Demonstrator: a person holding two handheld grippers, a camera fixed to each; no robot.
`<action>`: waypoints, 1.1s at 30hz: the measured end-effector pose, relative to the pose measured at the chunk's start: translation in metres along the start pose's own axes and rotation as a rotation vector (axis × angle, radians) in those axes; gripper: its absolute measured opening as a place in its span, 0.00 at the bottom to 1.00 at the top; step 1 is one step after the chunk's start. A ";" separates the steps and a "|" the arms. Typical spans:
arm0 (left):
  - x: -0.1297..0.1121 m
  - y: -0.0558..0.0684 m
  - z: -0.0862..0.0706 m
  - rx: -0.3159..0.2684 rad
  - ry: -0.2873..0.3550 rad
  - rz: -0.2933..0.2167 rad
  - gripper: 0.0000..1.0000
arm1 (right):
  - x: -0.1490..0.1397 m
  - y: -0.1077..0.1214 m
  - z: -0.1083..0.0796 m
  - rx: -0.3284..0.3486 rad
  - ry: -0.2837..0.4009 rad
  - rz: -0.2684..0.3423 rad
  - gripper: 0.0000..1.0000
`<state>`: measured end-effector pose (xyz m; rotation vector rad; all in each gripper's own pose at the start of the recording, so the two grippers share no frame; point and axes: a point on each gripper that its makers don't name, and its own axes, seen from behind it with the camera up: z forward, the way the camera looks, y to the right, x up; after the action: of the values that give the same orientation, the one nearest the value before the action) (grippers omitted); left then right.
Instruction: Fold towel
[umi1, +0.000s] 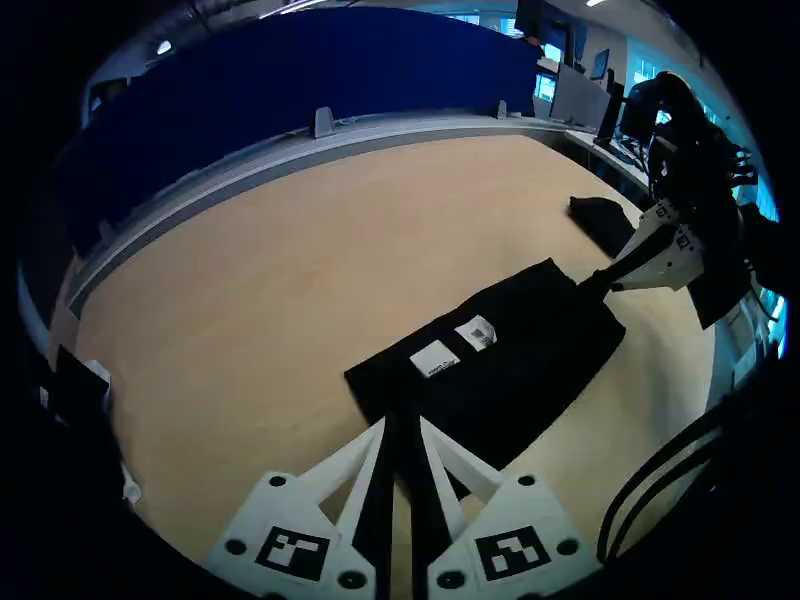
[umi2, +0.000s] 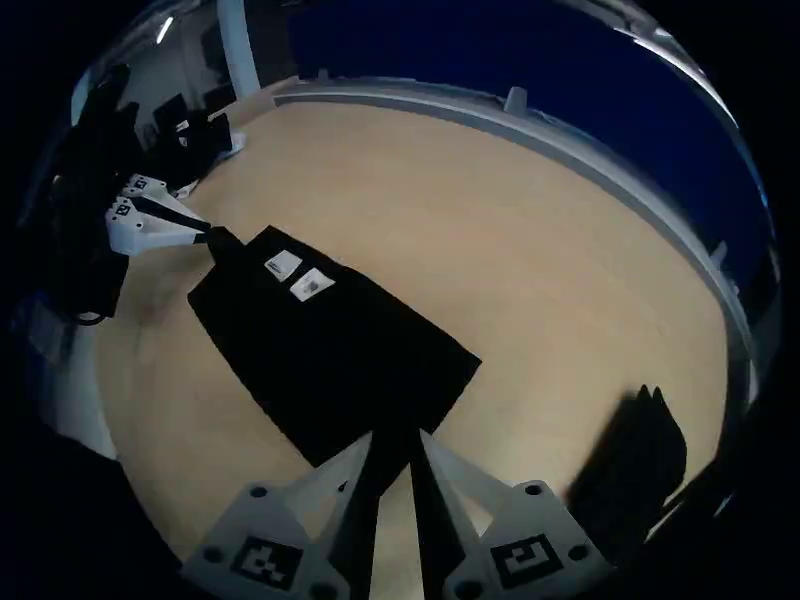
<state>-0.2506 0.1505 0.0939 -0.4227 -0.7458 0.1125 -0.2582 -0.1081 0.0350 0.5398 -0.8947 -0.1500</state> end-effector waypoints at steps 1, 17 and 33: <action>-0.001 0.000 0.002 -0.002 -0.004 -0.003 0.09 | 0.001 0.002 0.002 -0.004 0.001 0.003 0.18; 0.001 -0.019 0.026 0.044 0.010 0.025 0.22 | 0.007 0.016 0.026 -0.063 0.024 0.018 0.49; 0.006 -0.038 0.022 0.098 0.027 0.023 0.93 | 0.024 0.048 0.029 -0.204 0.093 0.016 0.86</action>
<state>-0.2635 0.1248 0.1278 -0.3391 -0.7057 0.1640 -0.2702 -0.0864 0.0909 0.3465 -0.7825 -0.1978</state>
